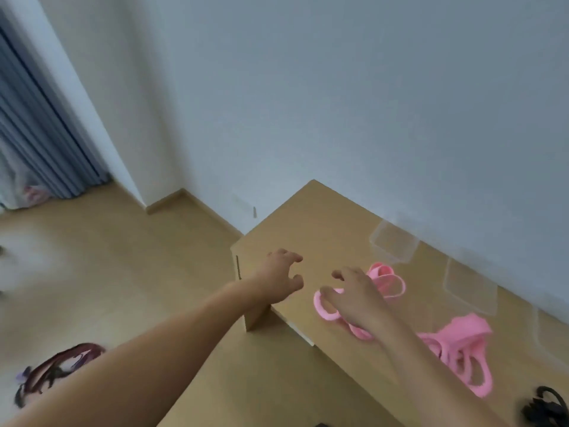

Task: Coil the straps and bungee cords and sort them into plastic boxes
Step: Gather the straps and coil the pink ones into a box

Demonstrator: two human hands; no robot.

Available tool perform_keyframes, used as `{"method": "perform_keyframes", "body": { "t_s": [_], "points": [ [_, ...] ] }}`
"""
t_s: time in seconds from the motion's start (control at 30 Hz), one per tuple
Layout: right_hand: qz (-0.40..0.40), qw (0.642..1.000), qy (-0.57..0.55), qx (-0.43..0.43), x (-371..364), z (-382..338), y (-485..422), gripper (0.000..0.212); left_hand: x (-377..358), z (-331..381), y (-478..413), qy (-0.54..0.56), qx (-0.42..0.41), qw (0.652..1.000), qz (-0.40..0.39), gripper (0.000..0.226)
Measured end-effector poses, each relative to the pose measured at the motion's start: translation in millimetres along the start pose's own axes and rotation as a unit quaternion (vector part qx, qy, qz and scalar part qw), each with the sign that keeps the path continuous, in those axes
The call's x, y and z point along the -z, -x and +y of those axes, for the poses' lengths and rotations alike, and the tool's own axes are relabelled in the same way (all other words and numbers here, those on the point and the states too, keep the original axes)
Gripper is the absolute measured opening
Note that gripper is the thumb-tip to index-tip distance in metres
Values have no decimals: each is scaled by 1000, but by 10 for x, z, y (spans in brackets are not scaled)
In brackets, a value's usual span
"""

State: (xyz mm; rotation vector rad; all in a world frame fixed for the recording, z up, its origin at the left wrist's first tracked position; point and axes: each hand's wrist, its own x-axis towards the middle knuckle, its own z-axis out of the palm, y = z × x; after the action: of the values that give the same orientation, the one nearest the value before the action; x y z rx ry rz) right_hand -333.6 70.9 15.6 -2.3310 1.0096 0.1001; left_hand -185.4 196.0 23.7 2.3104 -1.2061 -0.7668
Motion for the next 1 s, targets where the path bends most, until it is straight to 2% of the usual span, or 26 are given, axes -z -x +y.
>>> {"method": "perform_keyframes", "body": {
  "t_s": [0.13,0.23,0.4,0.57,0.67,0.8,1.0],
  "points": [
    [-36,995,4,97,-442,-1126,10,52,587,-946,772,116,87,985,92,48],
    [-76,983,-4,168,-828,-1903,77,51,851,-1639,1407,174,159,957,167,47],
    [-144,952,14,272,-1440,-2914,298,47,1064,-2519,2395,255,255,894,268,40],
    [-204,918,25,340,-1879,-3522,416,42,1032,-3068,3151,349,324,812,338,30],
    [-246,899,30,361,-2104,-3793,360,40,1054,-3361,3399,380,352,771,370,23],
    [-295,879,41,372,-2436,-4128,127,39,1143,-3783,3534,389,389,734,398,20],
    [-367,858,54,354,-3249,-4792,-539,35,1412,-4600,3344,411,447,691,393,21]
  ]
}}
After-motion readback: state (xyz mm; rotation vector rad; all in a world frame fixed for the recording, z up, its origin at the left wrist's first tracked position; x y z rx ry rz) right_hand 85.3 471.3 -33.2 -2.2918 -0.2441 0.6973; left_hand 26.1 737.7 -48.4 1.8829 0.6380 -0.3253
